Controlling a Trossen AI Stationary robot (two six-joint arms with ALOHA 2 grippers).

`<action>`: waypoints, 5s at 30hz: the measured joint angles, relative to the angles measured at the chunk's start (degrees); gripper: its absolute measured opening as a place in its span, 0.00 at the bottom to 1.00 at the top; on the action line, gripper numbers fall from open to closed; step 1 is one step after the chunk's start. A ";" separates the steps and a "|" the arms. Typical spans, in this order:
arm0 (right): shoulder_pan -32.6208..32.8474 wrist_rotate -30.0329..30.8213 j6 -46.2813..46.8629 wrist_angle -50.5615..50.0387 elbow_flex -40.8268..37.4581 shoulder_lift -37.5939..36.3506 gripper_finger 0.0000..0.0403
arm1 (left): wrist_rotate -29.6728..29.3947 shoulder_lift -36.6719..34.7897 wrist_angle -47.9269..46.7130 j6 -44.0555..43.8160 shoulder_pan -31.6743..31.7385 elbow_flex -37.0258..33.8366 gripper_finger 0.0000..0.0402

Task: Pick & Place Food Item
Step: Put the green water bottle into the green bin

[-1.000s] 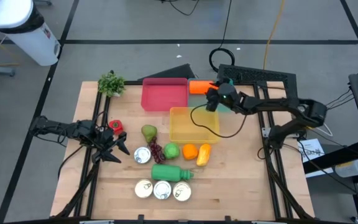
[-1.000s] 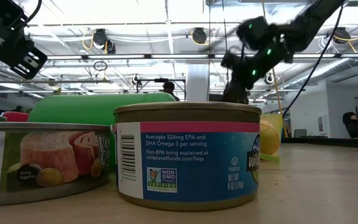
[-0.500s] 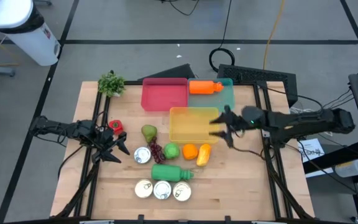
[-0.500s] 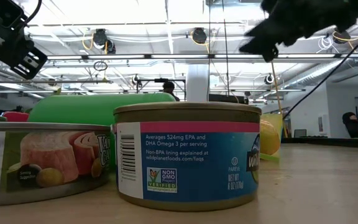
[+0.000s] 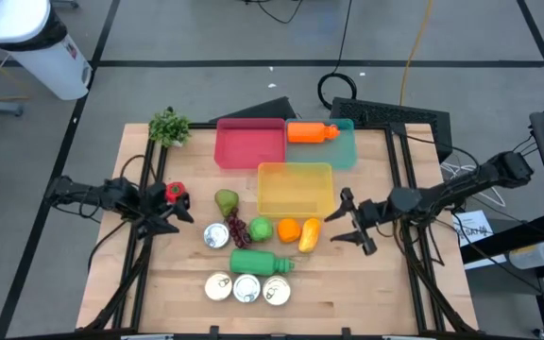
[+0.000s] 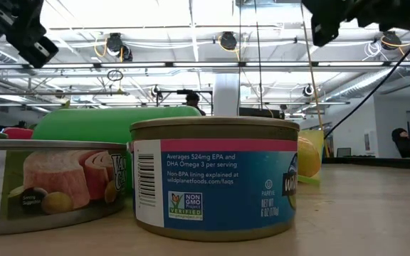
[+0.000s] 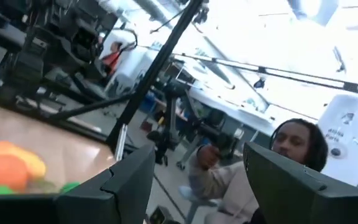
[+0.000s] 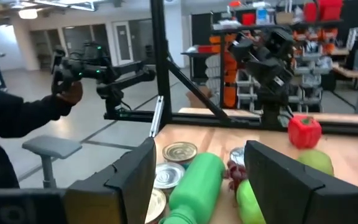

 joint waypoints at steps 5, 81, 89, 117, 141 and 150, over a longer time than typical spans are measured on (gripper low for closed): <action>0.35 -0.19 -2.65 -3.87 0.00 -1.35 0.57 | 0.29 0.00 -0.33 7.62 0.00 0.00 0.63; -2.73 7.50 -2.40 -30.55 -8.66 -42.81 0.49 | -21.86 92.85 -43.26 17.68 -15.53 56.48 0.63; -2.73 7.48 -2.40 -30.57 -8.66 -42.81 0.49 | -21.06 92.98 -44.70 15.17 -13.98 56.34 0.78; -2.74 7.48 -2.39 -30.61 -8.66 -42.81 0.49 | -19.23 95.82 -44.05 18.07 -12.86 56.39 0.72; -2.73 7.48 -2.37 -30.57 -8.66 -42.83 0.49 | -30.78 80.24 -43.83 21.64 -11.74 56.11 0.53; -2.64 7.47 1.13 -22.86 -10.11 -37.03 0.49 | -33.91 79.30 -42.88 22.18 -10.72 56.16 0.53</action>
